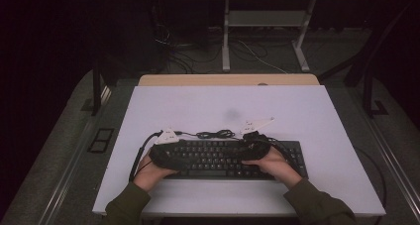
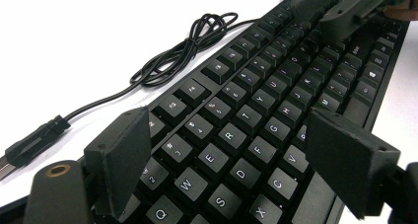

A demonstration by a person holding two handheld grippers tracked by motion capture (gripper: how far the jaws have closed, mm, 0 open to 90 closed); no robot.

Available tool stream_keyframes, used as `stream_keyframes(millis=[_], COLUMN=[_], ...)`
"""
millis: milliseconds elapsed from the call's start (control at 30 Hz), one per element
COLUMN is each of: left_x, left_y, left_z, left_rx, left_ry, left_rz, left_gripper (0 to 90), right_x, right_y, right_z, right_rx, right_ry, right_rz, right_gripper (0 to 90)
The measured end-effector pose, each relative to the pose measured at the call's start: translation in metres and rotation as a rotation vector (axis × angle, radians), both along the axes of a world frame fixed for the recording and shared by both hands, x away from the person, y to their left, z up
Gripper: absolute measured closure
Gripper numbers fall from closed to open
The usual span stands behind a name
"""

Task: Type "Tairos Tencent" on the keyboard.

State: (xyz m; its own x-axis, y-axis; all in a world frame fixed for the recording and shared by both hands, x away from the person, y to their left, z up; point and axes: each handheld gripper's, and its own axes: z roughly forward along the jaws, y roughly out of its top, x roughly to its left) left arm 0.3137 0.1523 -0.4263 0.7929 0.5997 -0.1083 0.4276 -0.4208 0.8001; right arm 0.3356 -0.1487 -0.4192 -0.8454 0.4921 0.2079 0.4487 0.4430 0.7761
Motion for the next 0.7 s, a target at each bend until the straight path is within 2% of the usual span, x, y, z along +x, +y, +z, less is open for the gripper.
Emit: stream_keyframes(millis=[267,633,700], left_x=[-0.0005,-0.0014,-0.0016], left_y=[0.0020,0.0062,0.0081], left_z=[0.0011,0.0033,0.0038], left_rx=[-0.007,-0.016,-0.016], left_ry=[0.007,0.014,0.016], left_rz=[0.003,0.003,0.002], left_gripper=[20.8,28.0,31.8], right_x=[0.0002,0.0006,0.0006], right_y=[-0.0008,-0.0010,-0.0012], right_z=[-0.0002,-0.0005,-0.0003], right_rx=[0.001,0.000,0.001], right_ry=[-0.003,-0.005,-0.005], right_rz=[-0.013,-0.015,-0.015], right_gripper=[41.9,40.1,40.1])
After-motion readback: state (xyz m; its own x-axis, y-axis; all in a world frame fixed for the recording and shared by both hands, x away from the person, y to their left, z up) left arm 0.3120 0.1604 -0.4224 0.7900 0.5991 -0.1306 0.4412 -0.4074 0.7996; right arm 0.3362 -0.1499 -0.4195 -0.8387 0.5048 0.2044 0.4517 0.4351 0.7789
